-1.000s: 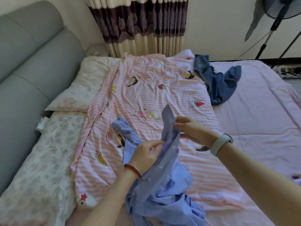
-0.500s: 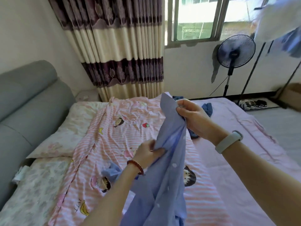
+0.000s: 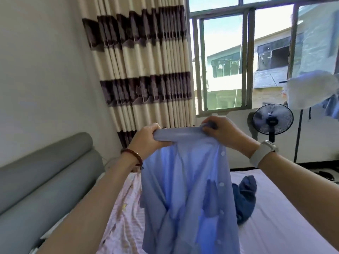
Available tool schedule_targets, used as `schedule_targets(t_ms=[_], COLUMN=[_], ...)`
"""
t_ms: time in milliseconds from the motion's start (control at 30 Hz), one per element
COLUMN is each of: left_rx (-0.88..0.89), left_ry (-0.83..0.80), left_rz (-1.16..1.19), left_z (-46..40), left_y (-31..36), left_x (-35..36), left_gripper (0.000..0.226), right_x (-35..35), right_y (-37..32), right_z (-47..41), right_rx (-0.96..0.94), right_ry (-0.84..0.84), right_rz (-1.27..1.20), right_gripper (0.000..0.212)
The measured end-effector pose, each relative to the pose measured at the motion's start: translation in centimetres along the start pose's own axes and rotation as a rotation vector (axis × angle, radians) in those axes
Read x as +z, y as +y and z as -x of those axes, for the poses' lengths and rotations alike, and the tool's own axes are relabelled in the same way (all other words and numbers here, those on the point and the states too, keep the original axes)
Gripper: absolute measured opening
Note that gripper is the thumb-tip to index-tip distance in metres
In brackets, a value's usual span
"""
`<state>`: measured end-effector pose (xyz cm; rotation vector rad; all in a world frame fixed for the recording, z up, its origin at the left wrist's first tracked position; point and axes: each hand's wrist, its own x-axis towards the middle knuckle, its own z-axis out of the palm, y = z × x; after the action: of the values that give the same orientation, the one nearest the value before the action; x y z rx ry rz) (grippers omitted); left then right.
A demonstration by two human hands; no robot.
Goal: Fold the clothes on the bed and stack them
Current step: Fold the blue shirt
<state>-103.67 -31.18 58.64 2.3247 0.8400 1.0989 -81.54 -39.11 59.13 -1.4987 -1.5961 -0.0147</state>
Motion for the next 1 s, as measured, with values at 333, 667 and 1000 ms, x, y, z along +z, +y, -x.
schedule_targets(t_ms=[333,667,1000], left_rx=[-0.156,-0.285,-0.05], left_ry=[-0.327,0.299,0.448], left_rz=[0.076,-0.223,0.329], left_z=[6.1,14.2,20.8], left_y=[-0.4,-2.6,-0.2], left_x=[0.6,2.1,-2.7], left_gripper=[0.048,0.011,0.006], right_x=[-2.4,-4.8,-4.2], right_y=[-4.9,-9.1,-8.6], right_z=[3.6,10.8,20.5], right_rx=[-0.159,-0.082,0.067], right_ry=[0.43,0.631,0.728], right_rz=[0.028,0.111,0.265], right_gripper=[0.005,0.008,0.029])
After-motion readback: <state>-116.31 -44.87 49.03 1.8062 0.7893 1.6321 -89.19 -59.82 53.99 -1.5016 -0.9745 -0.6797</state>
